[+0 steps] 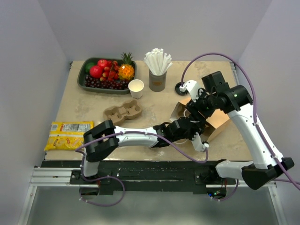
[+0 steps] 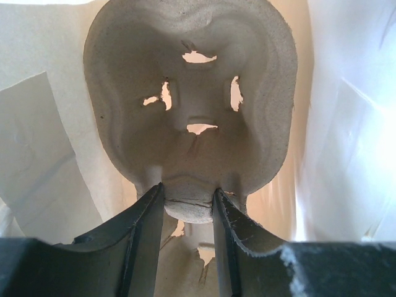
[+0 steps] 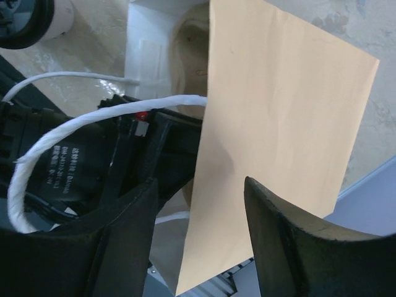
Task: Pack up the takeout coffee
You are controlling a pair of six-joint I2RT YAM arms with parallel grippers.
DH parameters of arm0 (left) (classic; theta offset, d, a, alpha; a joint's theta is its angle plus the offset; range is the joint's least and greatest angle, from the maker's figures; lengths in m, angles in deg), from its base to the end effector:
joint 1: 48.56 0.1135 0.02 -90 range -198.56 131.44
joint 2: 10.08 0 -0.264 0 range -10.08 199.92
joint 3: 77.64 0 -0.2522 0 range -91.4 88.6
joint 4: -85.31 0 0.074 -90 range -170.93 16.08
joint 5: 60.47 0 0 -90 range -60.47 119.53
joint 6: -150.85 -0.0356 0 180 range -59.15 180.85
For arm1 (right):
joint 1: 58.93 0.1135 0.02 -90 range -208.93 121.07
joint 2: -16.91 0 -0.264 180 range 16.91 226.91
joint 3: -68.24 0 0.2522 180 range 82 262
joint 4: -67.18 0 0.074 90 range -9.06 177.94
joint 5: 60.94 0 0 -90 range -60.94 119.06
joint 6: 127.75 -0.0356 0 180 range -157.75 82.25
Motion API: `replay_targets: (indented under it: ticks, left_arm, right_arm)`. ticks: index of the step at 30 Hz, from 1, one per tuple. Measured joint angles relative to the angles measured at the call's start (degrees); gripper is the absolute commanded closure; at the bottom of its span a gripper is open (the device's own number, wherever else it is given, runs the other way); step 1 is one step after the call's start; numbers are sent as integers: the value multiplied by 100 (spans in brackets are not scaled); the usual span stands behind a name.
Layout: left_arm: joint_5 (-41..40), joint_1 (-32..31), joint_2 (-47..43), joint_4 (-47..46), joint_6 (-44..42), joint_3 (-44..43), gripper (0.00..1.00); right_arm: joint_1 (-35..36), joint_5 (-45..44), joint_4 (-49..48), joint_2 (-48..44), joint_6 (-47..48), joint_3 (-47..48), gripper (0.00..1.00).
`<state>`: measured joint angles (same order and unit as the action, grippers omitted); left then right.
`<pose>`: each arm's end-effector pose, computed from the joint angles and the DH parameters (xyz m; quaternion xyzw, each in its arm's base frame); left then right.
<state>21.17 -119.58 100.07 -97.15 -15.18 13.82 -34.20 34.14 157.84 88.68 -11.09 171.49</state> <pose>0.1508 -0.4225 0.2326 0.7674 0.2710 0.0846 0.5749 0.1881 0.0901 0.4019 -0.4282 0.8628 0.0382 0.2661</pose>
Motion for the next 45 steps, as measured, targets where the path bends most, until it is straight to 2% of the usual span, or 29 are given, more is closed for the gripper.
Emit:
replay_targets:
  ticks: [3, 10, 11, 13, 15, 26, 34, 45]
  left_arm:
    - [-2, 0, 0, -2, 0, 0, 100]
    - [-2, -4, 0, -2, 4, 0, 100]
    - [-2, -4, 0, -4, 11, 0, 100]
    - [0, -4, 0, -35, 44, 0, 100]
    - [-2, -4, 0, -85, 79, 0, 100]
    - [83, 2, -87, -728, 496, 404, 100]
    - [417, 103, -216, -1628, 483, 975, 100]
    - [376, 221, -46, -1718, 153, 756, 100]
  right_arm:
    - [0, -181, -107, 48, -7, -24, 43]
    - [-2, -448, -271, 79, 22, -205, 62]
    - [-2, -466, -286, 83, 31, -221, 72]
    - [-2, -507, -317, 98, 85, -234, 83]
    - [-2, -527, -332, 105, 149, -234, 100]
    - [-4, -149, -319, 103, 348, -131, 100]
    - [-4, 721, -92, 70, 625, 42, 100]
    - [-7, 1351, 48, 70, 693, 372, 100]
